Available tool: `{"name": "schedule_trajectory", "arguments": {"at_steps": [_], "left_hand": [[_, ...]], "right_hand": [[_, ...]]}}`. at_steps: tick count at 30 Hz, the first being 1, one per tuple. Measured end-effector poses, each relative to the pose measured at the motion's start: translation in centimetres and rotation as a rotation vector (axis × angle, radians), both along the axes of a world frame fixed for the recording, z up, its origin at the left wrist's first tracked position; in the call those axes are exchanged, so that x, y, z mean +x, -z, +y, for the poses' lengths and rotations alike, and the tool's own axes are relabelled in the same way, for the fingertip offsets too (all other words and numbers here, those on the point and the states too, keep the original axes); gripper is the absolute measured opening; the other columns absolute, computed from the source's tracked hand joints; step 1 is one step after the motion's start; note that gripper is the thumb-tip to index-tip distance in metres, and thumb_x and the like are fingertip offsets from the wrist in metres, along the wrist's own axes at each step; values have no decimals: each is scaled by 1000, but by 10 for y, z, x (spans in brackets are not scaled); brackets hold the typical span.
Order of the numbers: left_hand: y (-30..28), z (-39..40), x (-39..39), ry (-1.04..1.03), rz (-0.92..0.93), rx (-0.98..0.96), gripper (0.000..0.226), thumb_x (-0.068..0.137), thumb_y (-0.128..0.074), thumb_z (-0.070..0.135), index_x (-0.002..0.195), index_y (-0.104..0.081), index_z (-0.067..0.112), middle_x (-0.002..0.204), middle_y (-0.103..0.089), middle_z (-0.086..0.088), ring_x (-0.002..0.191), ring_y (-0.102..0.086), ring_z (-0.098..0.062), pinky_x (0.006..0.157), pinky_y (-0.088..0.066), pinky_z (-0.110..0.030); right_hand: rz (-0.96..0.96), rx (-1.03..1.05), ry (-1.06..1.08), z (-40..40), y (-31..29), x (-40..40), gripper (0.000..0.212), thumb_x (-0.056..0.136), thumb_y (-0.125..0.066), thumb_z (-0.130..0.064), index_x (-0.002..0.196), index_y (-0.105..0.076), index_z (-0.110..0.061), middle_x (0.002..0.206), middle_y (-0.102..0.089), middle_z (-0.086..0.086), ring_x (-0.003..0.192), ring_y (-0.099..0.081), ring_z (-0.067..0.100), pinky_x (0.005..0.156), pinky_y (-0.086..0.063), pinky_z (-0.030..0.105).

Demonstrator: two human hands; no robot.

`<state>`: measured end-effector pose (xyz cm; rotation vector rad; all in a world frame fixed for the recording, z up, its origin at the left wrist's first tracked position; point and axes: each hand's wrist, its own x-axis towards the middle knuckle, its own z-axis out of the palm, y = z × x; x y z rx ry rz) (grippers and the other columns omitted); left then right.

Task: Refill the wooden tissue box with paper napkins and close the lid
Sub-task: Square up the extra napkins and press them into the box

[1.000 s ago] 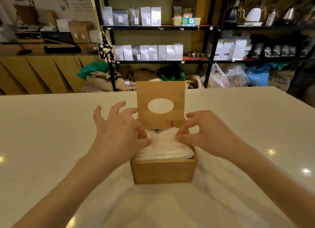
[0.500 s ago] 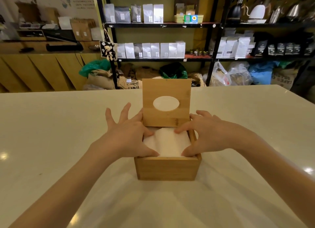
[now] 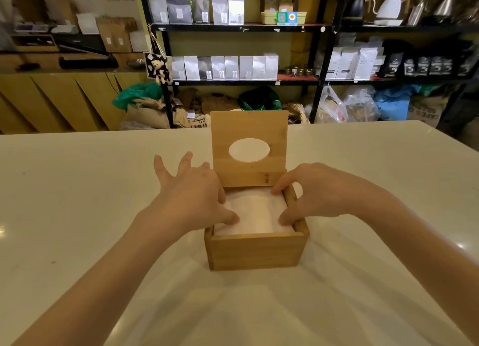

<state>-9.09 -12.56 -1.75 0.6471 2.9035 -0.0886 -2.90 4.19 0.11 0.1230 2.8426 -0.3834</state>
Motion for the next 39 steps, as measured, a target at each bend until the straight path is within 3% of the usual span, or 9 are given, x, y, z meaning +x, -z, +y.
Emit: {"name": "schedule_trajectory", "arguments": {"at_steps": [4, 8, 14, 18, 21, 25, 33, 36, 39], "left_hand": [[-2, 0, 3, 51, -15, -101, 41, 73, -67, 48, 107, -64, 25, 156, -16, -2, 143, 13, -32, 103, 13, -69], [-3, 1, 2, 51, 3, -185, 43, 74, -67, 41, 115, -58, 30, 156, -10, -3, 141, 18, -36, 100, 14, -72], [-5, -1, -2, -3, -49, -71, 40, 71, -64, 57, 105, -63, 36, 156, -17, -2, 143, 12, -33, 102, 14, -70], [2, 1, -3, -40, -17, 96, 38, 71, -58, 64, 100, -66, 41, 158, -8, -2, 142, 18, -29, 103, 15, -66], [10, 5, 0, -58, 43, 221, 32, 71, -60, 62, 94, -69, 42, 158, -9, 0, 142, 18, -26, 105, 14, -64], [19, 8, 4, -61, 77, 268, 28, 70, -64, 58, 91, -71, 40, 157, -12, 0, 142, 18, -25, 106, 13, -64], [21, 14, 5, -58, 62, 131, 36, 68, -65, 60, 98, -66, 41, 154, -19, -2, 142, 17, -29, 103, 14, -67], [20, 12, 4, -65, 12, 199, 34, 68, -66, 59, 97, -66, 41, 153, -21, -2, 143, 15, -27, 105, 13, -65], [12, 4, 1, -88, 9, 387, 20, 68, -67, 56, 81, -67, 41, 154, -21, 0, 143, 9, -24, 109, 8, -60]], "right_hand": [[11, 119, 4, -3, -2, -1, 46, 68, -75, -33, 110, -64, -17, 110, -62, 3, 93, -50, 19, 87, -35, 36], [-12, 242, -14, -9, 7, -6, 42, 69, -73, -34, 107, -62, -21, 107, -61, 0, 104, -48, 22, 100, -28, 49], [66, 90, 13, -1, 9, -4, 38, 70, -72, -41, 104, -63, -30, 86, -51, -11, 99, -43, 18, 93, -36, 39], [314, -258, 133, -2, 20, -6, 23, 72, -71, -43, 91, -73, -31, 104, -59, -8, 114, -45, 19, 98, -41, 42], [368, -252, 147, -8, 34, -6, 20, 73, -70, -43, 88, -74, -31, 126, -54, 0, 132, -24, 23, 109, -28, 45], [303, -141, 95, -10, 37, -3, 28, 71, -70, -46, 97, -69, -36, 142, -37, 1, 138, -9, 26, 112, -19, 45], [258, 58, 41, -16, 34, -2, 41, 70, -67, -53, 108, -64, -39, 141, -35, 6, 139, -8, 29, 114, -11, 45], [254, -20, 30, -11, 34, -4, 39, 70, -69, -49, 107, -65, -37, 134, -38, 3, 136, -12, 28, 111, -16, 43], [223, -283, 27, 0, 29, -6, 34, 71, -71, -43, 103, -66, -35, 123, -45, -3, 133, -20, 25, 106, -26, 40]]}}
